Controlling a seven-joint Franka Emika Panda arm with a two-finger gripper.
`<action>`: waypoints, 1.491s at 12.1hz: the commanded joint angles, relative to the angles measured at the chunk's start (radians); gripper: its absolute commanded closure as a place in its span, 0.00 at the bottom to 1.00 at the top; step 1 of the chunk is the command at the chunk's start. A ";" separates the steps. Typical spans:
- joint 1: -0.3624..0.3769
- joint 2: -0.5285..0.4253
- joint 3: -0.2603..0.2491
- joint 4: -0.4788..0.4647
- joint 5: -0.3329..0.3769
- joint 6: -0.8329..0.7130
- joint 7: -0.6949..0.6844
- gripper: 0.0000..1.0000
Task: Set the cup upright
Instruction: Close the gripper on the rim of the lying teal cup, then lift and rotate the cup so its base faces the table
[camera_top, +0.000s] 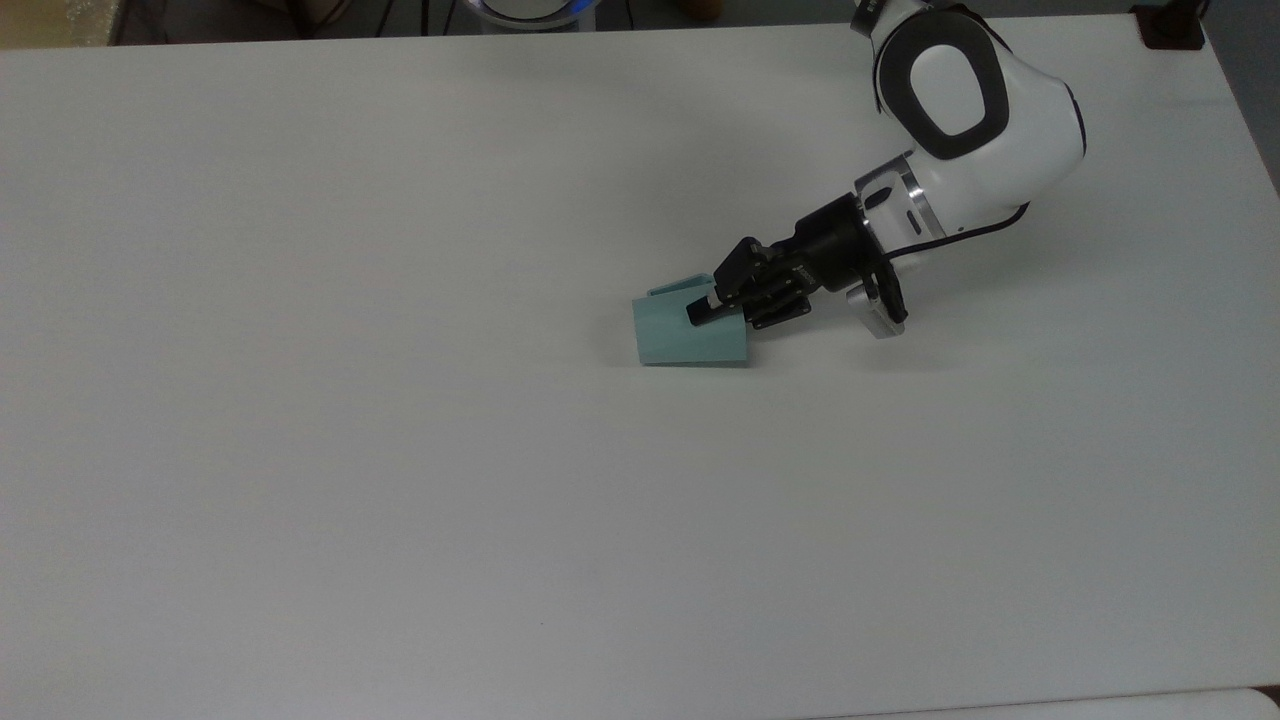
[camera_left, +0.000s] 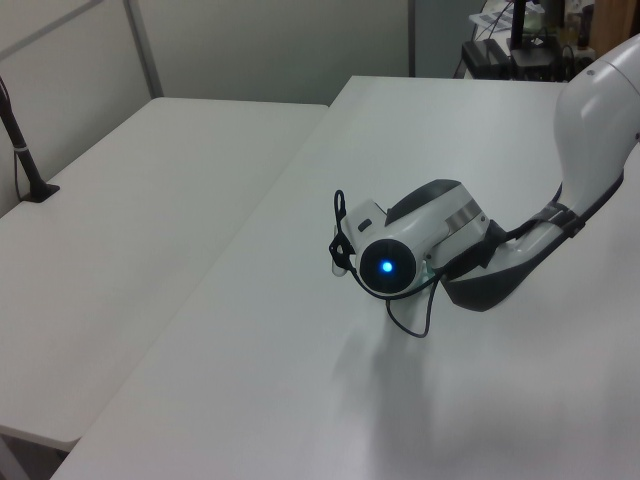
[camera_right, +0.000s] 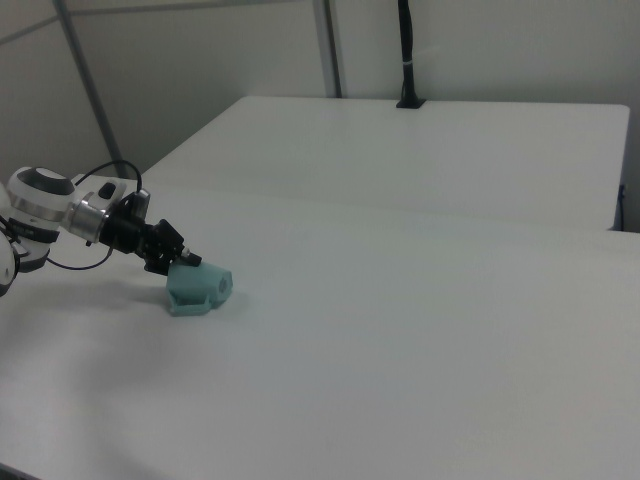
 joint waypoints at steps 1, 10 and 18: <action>-0.012 0.008 0.014 -0.044 0.019 0.038 -0.022 1.00; -0.020 -0.104 -0.014 -0.032 0.055 0.031 -0.022 1.00; -0.228 -0.428 -0.080 -0.225 0.554 0.295 -0.080 1.00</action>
